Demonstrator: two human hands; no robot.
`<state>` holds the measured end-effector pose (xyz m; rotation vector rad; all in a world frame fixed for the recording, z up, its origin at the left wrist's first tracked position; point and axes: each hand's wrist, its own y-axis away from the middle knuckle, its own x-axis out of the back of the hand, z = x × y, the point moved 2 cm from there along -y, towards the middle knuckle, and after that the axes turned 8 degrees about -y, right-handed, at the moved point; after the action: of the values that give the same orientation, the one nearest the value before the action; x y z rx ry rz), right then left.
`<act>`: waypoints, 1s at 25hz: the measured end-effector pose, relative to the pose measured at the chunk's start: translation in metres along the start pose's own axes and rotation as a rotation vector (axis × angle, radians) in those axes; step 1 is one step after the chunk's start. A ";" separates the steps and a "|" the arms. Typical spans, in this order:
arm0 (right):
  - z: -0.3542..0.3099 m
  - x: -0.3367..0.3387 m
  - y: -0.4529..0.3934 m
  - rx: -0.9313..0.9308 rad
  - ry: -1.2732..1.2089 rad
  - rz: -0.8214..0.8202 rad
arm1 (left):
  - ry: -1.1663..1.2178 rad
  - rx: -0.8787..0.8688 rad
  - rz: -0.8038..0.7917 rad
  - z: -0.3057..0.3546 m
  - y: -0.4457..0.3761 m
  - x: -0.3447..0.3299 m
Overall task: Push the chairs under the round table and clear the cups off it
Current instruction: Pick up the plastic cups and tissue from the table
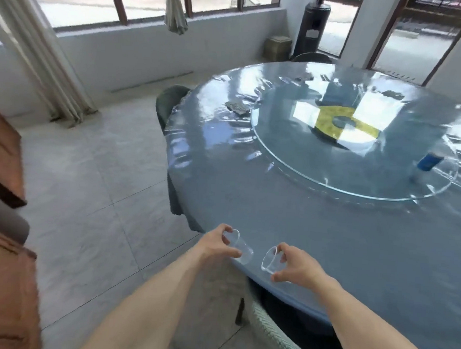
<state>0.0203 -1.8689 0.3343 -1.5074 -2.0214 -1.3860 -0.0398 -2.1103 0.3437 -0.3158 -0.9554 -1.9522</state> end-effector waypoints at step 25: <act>-0.479 -0.148 -0.355 0.429 0.247 -0.381 | 0.182 0.394 0.286 -0.295 -0.110 0.399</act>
<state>-0.3675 -2.3431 0.2899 -0.7642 -2.3244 -1.0869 -0.3066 -2.5420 0.3136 -0.0430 -1.0836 -1.4686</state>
